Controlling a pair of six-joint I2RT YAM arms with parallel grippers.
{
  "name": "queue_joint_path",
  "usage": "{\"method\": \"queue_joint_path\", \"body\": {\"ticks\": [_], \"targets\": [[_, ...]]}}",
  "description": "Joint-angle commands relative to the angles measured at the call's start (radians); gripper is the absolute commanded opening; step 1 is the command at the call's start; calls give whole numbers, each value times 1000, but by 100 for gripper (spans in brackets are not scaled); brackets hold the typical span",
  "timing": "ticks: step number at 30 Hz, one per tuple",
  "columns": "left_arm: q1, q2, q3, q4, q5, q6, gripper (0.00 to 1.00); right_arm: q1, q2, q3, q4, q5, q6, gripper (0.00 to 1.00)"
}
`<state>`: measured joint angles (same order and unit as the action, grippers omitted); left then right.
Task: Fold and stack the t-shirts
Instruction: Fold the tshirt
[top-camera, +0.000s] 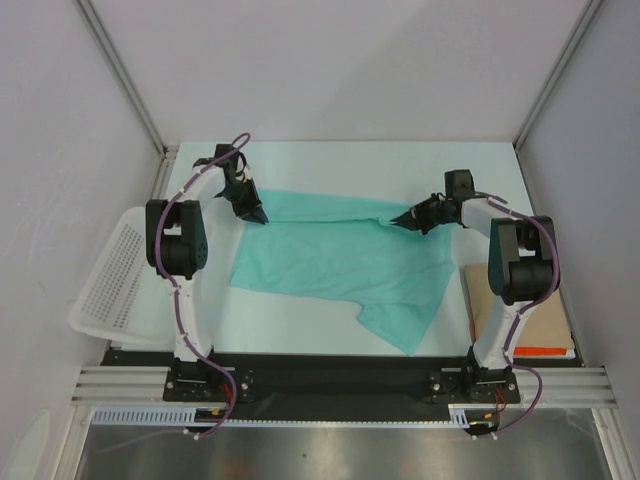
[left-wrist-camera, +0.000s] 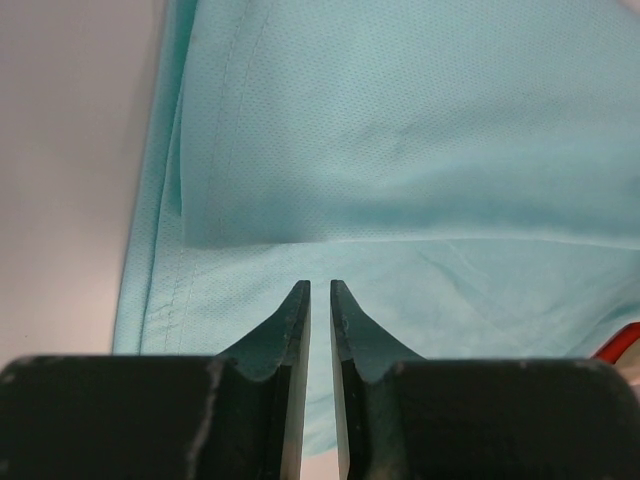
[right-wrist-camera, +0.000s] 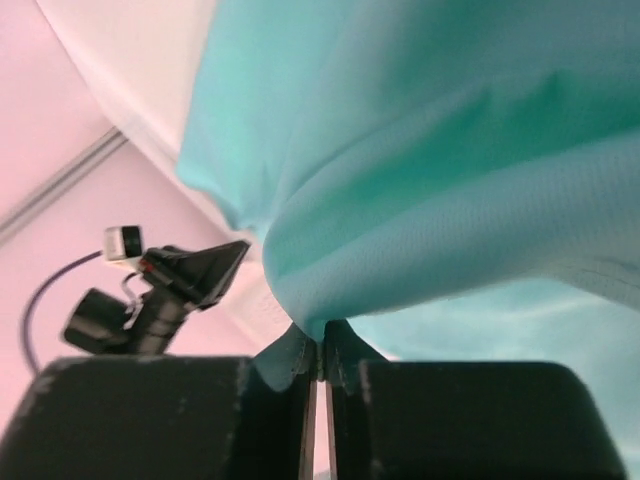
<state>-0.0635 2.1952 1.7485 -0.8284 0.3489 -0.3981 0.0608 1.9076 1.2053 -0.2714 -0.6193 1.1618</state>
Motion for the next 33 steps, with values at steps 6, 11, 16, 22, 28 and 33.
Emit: {"method": "queue_joint_path", "body": {"ticks": [6, 11, 16, 22, 28, 33], "targets": [[-1, -52, -7, 17, 35, 33, 18, -12, -53, 36, -22, -205, 161, 29], [-1, -40, 15, 8, 24, 33, 18, -1, -16, 296, -473, -37, -334, 38], [-4, -41, 36, 2, 39, 35, 19, 7, -103, 242, -591, 246, -586, 39], [-91, -55, -4, 93, 249, 39, 24, -53, -172, 4, -404, 351, -691, 40], [-249, -17, -4, 218, 447, -21, 18, -98, -144, -42, -256, 351, -789, 34], [-378, 0, -108, 497, 548, -241, 26, -147, -134, -101, -115, 277, -768, 38]]}}
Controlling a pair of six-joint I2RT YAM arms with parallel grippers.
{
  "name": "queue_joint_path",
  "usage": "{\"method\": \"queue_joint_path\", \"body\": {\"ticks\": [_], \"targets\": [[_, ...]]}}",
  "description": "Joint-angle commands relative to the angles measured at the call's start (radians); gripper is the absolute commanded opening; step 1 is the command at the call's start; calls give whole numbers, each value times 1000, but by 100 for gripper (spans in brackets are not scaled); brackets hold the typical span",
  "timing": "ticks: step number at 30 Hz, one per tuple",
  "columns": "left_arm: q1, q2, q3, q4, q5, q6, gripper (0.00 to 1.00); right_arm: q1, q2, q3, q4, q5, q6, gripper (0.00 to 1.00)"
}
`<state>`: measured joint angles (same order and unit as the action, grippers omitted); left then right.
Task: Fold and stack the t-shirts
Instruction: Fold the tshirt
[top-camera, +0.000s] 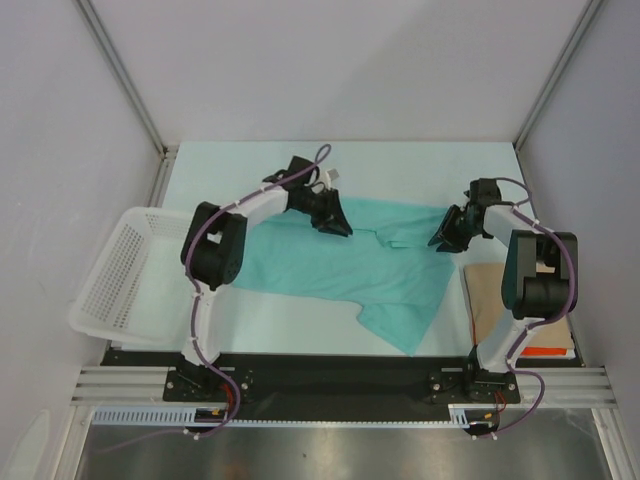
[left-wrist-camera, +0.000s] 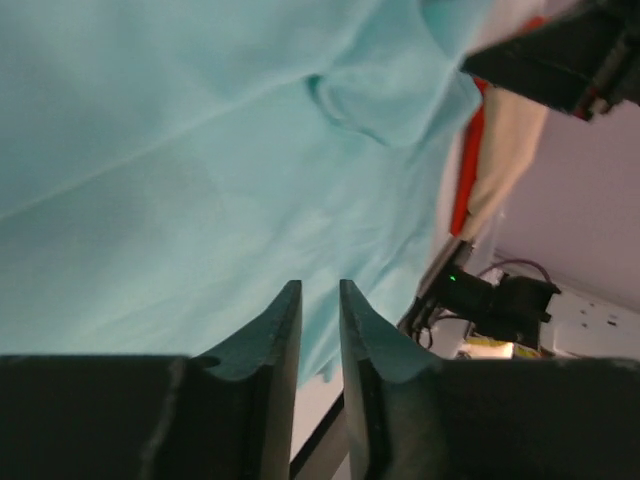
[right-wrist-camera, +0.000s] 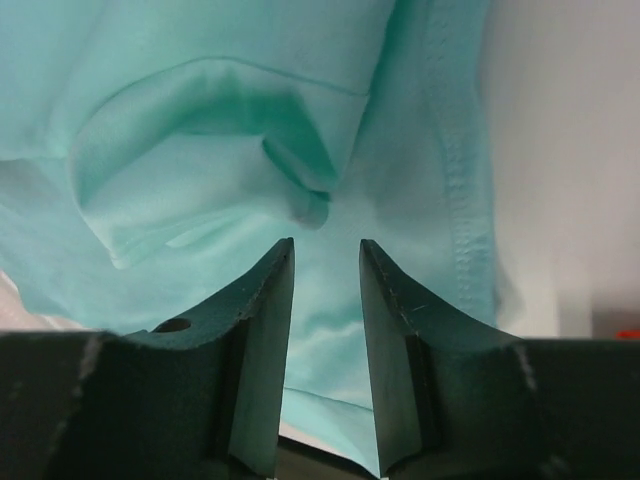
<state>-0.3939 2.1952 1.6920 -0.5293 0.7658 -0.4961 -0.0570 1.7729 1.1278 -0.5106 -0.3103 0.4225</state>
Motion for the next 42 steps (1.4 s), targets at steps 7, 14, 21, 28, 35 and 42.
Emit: {"method": "queue_joint_path", "body": {"ticks": [7, 14, 21, 28, 35, 42], "targets": [[-163, 54, -101, 451, 136, -351, 32, -60, 11, -40, 166, -98, -53, 38], [-163, 34, -87, 431, 98, -348, 29, -66, 10, -56, 202, -145, -50, 36], [-148, -8, -110, 336, 72, -263, 29, -66, -3, -92, 256, -184, -50, 39], [-126, -64, -166, 289, 56, -207, 29, -66, 40, -82, 279, -223, -39, 39], [-106, -78, -193, 296, 66, -187, 29, -63, 53, -99, 320, -246, -22, 36], [-103, -74, -201, 305, 78, -177, 31, -61, 46, -88, 317, -273, 10, 18]]}}
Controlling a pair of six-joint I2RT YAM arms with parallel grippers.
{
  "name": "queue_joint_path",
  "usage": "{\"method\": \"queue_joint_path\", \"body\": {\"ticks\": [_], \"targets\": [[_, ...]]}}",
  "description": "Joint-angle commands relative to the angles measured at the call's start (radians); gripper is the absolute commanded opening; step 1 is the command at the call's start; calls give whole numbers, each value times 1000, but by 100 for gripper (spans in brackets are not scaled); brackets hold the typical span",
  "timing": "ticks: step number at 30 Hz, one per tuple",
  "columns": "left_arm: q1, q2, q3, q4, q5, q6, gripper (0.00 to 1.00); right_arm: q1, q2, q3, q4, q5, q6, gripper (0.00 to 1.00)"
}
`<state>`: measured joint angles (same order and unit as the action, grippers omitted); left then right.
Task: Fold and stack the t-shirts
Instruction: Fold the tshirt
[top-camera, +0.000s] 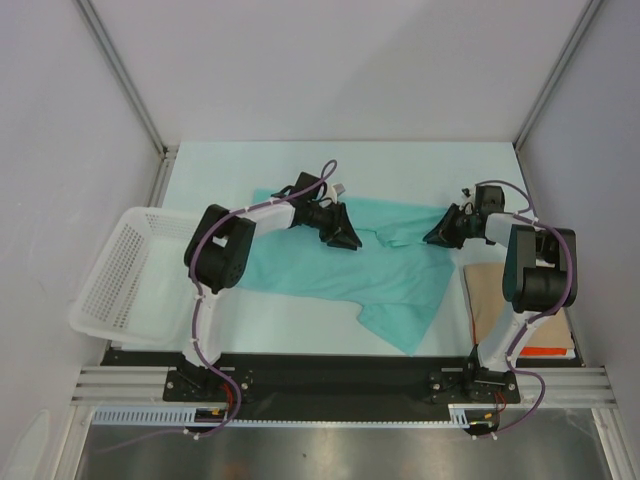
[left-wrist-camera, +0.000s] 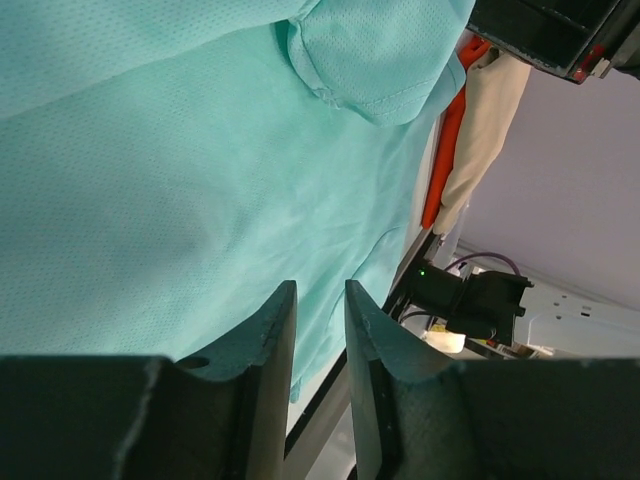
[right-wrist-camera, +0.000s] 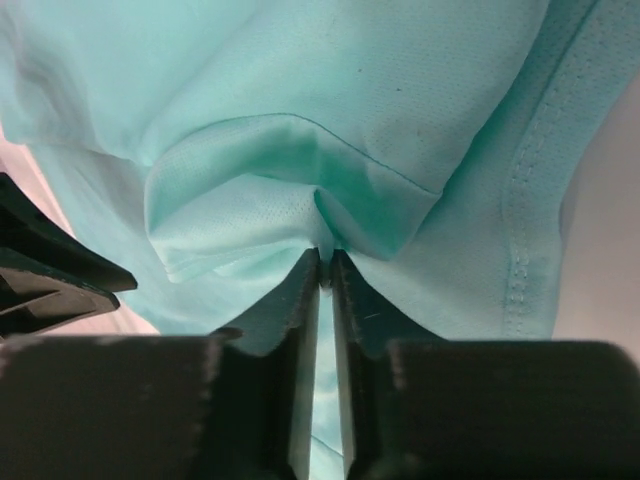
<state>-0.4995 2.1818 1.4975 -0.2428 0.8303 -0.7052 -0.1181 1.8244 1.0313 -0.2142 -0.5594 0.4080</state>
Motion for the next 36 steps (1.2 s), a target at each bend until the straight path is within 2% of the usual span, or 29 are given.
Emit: {"method": "queue_joint_path", "body": {"ticks": [1, 3, 6, 9, 11, 12, 14, 18, 22, 26, 31, 36], "targets": [[-1, -53, -3, 31, 15, 26, 32, -3, -5, 24, 6, -20, 38, 13], [-4, -44, 9, 49, 13, 13, 38, -6, -11, 45, -62, -20, 107, 1], [-20, -11, 21, 100, 6, -29, 42, -11, -16, 84, -152, -46, 213, 0], [-46, 9, -5, 226, -20, -120, 42, -20, -20, 99, -223, -68, 282, 0], [-71, 25, -3, 319, -45, -197, 40, -25, -22, 102, -234, -79, 301, 0], [-79, 42, 18, 336, -60, -218, 34, -32, -20, 110, -237, -82, 308, 0], [-100, 61, 38, 336, -94, -267, 29, -38, -13, 124, -251, -83, 307, 0], [-122, 90, 52, 375, -163, -342, 31, -48, -2, 145, -266, -82, 282, 0], [-128, 107, 55, 362, -215, -373, 39, -54, 3, 154, -252, -97, 282, 0], [-128, 142, 101, 314, -224, -353, 41, -54, -4, 162, -246, -94, 273, 0], [-128, 185, 165, 264, -232, -347, 43, -54, -10, 158, -251, -88, 264, 0], [-128, 213, 196, 206, -237, -341, 40, -55, -16, 145, -248, -89, 262, 0]]}}
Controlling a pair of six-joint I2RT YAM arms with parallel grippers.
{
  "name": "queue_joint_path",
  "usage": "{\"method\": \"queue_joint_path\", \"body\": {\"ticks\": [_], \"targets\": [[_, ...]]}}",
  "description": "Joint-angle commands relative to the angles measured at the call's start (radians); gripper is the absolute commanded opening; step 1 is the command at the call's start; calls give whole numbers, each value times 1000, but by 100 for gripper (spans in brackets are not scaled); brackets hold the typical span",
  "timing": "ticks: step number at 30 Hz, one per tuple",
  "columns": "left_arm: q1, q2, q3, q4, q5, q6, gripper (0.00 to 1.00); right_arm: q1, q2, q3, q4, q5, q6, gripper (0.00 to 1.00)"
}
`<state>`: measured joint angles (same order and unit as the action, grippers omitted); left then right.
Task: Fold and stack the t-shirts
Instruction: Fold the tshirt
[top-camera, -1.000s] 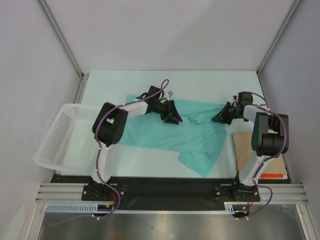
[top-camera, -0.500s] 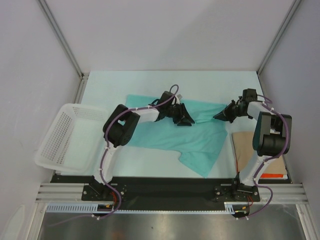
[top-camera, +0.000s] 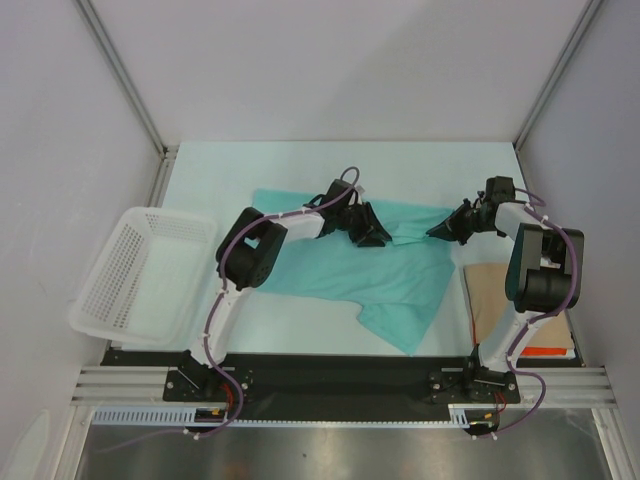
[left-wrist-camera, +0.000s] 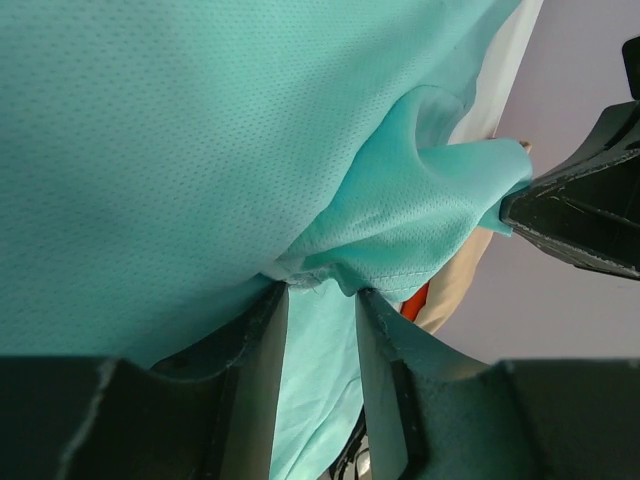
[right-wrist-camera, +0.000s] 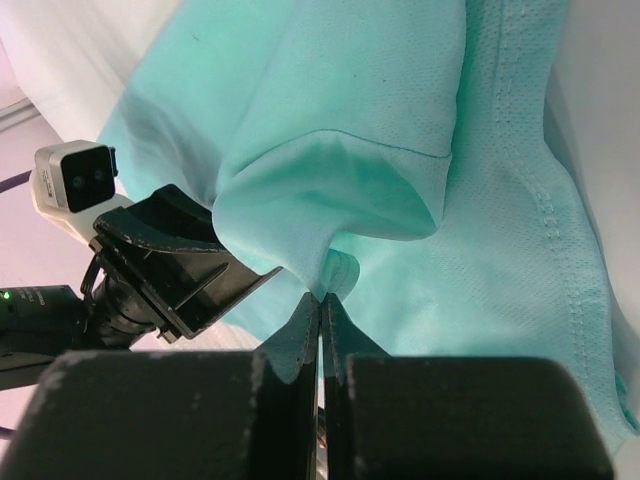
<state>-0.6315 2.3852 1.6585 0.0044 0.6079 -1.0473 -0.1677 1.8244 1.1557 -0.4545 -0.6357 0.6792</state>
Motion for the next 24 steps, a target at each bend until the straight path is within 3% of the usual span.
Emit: {"method": "queue_joint_path", "body": {"ticks": [1, 5, 8, 12, 24], "targets": [[4, 12, 37, -43, -14, 3, 39, -4, -14, 19, -6, -13, -9, 0], [3, 25, 44, -50, -8, 3, 36, -4, -16, 19, -7, -9, -12, 0], [3, 38, 93, -171, -40, 53, 35, -4, -16, 21, -12, -5, -17, 0], [-2, 35, 132, -287, -108, 92, 42, -4, -17, 18, -16, -2, -23, 0], [-31, 106, 224, -356, -166, 104, 32, -4, -14, 12, -18, -1, -35, 0]]}}
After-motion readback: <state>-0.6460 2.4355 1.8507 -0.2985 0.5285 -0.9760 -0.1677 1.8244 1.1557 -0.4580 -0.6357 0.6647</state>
